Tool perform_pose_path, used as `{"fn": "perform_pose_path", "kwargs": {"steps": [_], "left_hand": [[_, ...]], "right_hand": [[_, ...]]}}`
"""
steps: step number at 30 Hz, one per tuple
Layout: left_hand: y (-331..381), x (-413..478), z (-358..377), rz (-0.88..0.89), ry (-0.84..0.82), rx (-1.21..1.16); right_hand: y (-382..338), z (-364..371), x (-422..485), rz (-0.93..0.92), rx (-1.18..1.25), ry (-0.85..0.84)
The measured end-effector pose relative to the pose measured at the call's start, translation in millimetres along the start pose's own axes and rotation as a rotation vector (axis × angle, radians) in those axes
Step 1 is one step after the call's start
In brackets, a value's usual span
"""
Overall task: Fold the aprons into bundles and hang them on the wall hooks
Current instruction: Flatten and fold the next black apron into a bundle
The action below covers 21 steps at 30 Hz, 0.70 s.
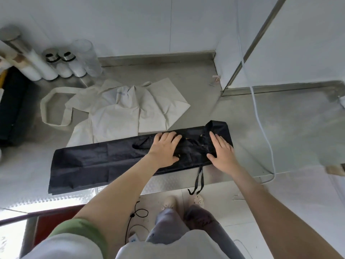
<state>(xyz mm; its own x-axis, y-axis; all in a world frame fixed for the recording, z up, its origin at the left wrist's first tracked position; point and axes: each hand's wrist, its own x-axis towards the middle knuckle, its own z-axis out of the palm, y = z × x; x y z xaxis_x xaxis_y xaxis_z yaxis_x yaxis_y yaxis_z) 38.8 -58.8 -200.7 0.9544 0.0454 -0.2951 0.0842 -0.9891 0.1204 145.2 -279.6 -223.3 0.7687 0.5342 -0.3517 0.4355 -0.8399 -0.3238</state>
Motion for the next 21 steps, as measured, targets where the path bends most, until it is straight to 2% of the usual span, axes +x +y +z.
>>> {"fn": "perform_pose_path", "kwargs": {"steps": [3,5,8,11,15,17,21], "left_hand": [[17.8,15.9,-2.1,0.050,0.014,-0.025],[33.0,29.3,-6.1,0.014,0.034,-0.127],[50.8,53.0,-10.2,-0.129,-0.009,-0.313],[64.8,77.9,-13.9,-0.255,-0.098,-0.528],[82.4,98.4,-12.9,-0.319,-0.141,-0.750],[90.7,105.1,-13.3,-0.346,-0.126,-0.775],[98.2,115.8,-16.2,-0.416,-0.211,-0.804]], "right_hand": [[8.9,-1.5,-5.7,-0.049,0.203,0.028],[13.8,-3.2,-8.4,-0.011,0.316,0.082],[20.6,-6.6,-5.1,0.133,0.364,0.200],[30.2,-11.2,3.0,0.330,0.412,0.173],[35.3,-9.6,8.6,0.286,0.423,0.105],[37.0,-11.3,6.7,0.261,0.452,0.080],[40.1,-19.3,2.9,0.233,0.524,0.071]]}}
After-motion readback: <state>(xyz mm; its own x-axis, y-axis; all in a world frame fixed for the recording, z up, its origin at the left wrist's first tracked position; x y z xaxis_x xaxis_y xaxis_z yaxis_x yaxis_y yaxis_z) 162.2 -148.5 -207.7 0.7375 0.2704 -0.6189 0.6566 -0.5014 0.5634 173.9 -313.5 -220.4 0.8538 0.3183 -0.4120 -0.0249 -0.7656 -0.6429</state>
